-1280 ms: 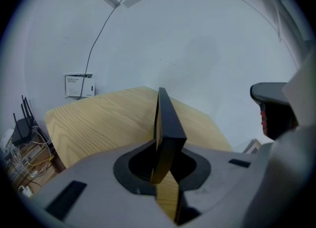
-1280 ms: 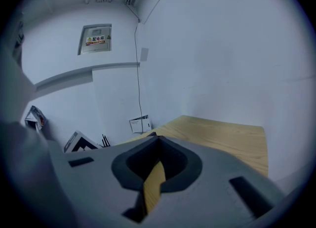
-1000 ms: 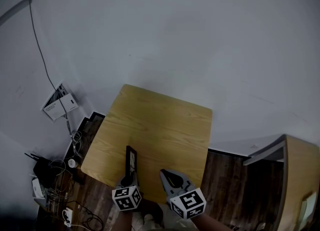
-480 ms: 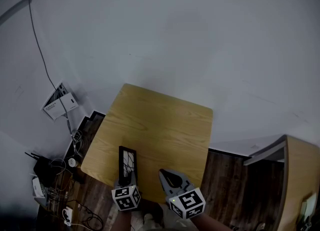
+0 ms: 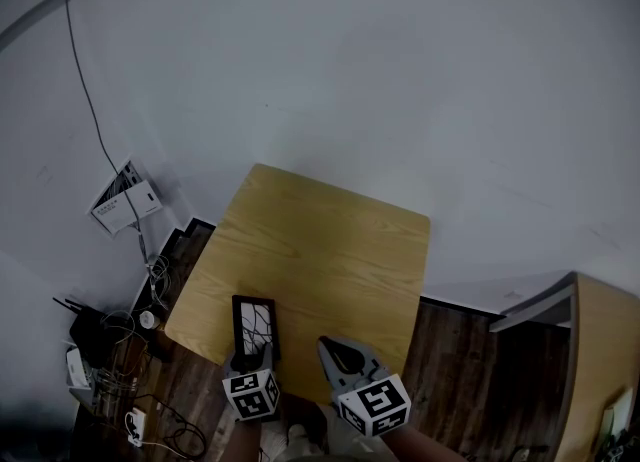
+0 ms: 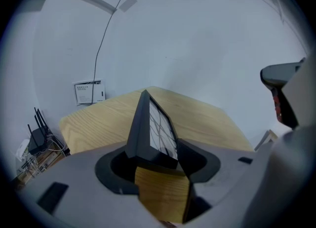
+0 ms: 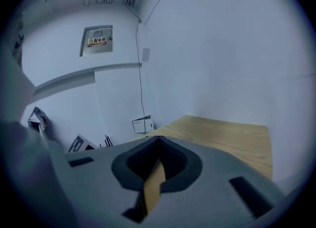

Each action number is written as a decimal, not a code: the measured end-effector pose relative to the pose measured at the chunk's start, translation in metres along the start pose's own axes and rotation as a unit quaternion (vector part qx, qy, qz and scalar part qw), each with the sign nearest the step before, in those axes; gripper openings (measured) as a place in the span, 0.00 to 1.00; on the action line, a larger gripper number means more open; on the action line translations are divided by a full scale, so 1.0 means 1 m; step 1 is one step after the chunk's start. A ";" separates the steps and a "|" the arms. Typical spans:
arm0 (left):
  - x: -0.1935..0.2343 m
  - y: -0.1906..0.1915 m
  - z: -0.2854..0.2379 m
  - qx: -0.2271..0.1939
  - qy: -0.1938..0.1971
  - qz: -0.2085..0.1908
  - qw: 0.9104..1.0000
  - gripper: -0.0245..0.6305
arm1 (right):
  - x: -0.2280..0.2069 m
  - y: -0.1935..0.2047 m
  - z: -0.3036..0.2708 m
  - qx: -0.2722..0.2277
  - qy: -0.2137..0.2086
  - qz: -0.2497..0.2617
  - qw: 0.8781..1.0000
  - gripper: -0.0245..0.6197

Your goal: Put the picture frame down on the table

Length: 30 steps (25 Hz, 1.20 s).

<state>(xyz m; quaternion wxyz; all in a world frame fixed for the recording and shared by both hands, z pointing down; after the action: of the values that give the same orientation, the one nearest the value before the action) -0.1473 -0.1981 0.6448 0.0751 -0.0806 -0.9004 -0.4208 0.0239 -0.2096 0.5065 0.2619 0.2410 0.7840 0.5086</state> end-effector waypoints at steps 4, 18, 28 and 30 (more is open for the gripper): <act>0.005 0.003 0.001 0.002 -0.015 0.001 1.000 0.41 | 0.001 0.000 0.001 0.001 -0.003 0.001 1.000 0.04; 0.015 0.004 0.010 -0.003 -0.042 0.002 0.999 0.49 | 0.010 -0.004 -0.001 0.000 -0.017 0.011 1.000 0.04; 0.013 -0.008 0.038 -0.029 -0.008 -0.003 1.000 0.46 | 0.030 -0.005 0.005 -0.005 -0.016 0.019 1.000 0.04; 0.014 -0.012 0.047 -0.042 -0.007 -0.008 0.999 0.38 | 0.035 -0.005 0.009 -0.007 -0.013 0.019 1.000 0.04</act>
<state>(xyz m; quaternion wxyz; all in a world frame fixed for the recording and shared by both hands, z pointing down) -0.1664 -0.1679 0.6088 0.0621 -0.0799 -0.8831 -0.4582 0.0033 -0.1833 0.4935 0.2640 0.2605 0.7724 0.5156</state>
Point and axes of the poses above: the fingertips, and each gripper's own axes: z backward along the fingers, x to its left, y out of its underside, the point moved 5 cm from there along z, backward along the fingers, and after that the axes turned 1 degree about z, right-handed, at the moved point
